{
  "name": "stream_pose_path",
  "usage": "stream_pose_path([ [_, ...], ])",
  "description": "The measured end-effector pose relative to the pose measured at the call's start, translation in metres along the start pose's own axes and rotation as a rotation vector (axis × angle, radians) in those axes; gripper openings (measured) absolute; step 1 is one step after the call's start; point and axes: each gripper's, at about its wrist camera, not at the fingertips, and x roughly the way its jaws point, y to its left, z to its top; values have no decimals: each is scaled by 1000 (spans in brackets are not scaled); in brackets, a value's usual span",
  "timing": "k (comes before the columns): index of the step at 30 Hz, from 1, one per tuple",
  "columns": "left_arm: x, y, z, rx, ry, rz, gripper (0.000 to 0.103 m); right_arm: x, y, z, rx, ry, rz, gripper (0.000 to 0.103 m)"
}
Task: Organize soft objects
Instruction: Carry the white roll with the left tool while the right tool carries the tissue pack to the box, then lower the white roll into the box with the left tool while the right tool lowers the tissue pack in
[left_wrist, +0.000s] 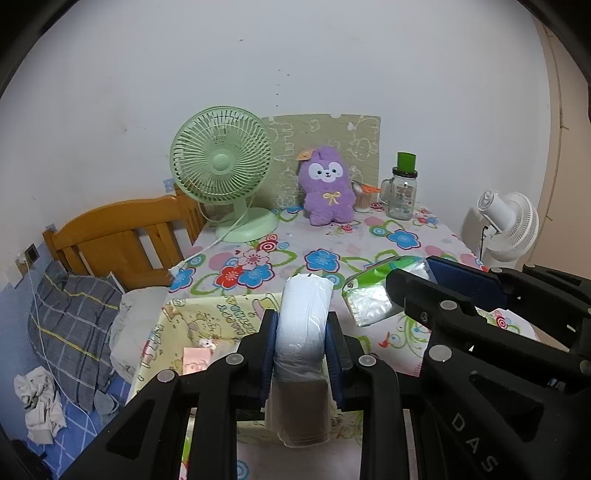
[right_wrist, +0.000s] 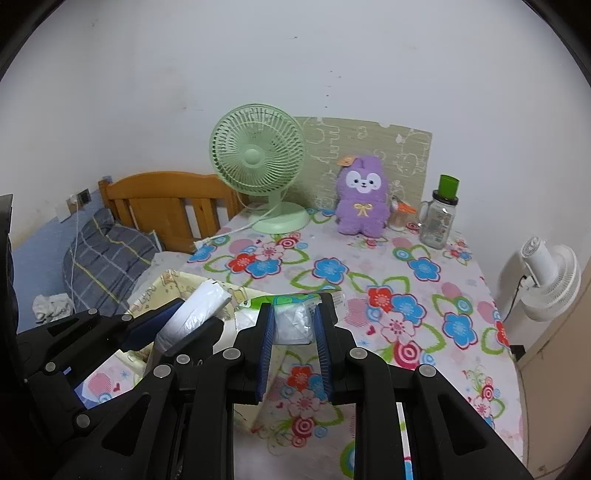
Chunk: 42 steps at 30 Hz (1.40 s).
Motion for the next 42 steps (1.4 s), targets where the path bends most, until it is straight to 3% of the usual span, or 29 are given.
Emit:
stream_pose_path([
  [11,12,30,0,-28,14,28,24,21,28,10,-31,18,60,25],
  [22,36,56,-10,-56,77,47,25,52,45,6,-28,76,120,25],
  [31,63,68,-19,-70,130,77,39,79,52,0,-11,143,151,28],
  [33,67,68,-21,-68,140,82,50,83,51,-2,-4,160,152,28],
  [35,71,69,-24,-67,150,82,67,85,51,-4,-6,170,135,32],
  [36,72,70,-25,-69,150,74,74,86,50,-5,-9,171,120,39],
  [40,70,70,-26,-75,144,55,81,84,44,-8,8,151,108,68],
  [42,68,69,-27,-71,140,52,84,83,41,-9,23,144,97,74],
])
